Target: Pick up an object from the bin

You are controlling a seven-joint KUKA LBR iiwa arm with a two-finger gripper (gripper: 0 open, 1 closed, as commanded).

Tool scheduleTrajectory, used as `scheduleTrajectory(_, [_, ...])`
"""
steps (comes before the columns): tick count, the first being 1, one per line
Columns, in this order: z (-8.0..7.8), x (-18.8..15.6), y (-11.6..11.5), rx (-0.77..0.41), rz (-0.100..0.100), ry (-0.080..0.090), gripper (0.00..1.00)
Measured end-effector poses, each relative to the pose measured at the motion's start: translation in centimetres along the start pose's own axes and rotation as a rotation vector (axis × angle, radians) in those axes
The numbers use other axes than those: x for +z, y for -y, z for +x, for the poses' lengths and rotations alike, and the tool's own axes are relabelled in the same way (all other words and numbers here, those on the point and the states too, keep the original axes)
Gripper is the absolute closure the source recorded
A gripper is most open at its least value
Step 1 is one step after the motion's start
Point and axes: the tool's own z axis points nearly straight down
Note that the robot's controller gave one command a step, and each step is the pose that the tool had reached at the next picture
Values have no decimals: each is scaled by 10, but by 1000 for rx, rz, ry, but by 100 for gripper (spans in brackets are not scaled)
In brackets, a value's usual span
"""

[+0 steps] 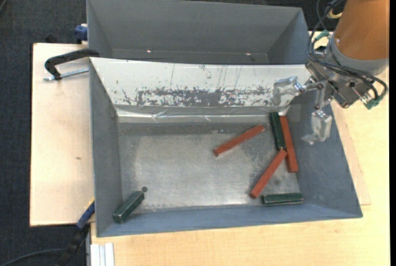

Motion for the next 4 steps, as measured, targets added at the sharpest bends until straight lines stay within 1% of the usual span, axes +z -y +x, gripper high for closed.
scheduleTrajectory(1, [-4,-146,31,31,10,9,0])
scheduleTrajectory(2, [-2,33,50,171,-6,-9,0])
scheduleTrajectory(3, [3,212,33,-38,-6,-8,0])
scheduleTrajectory(4, [7,210,-15,-346,-5,-4,0])
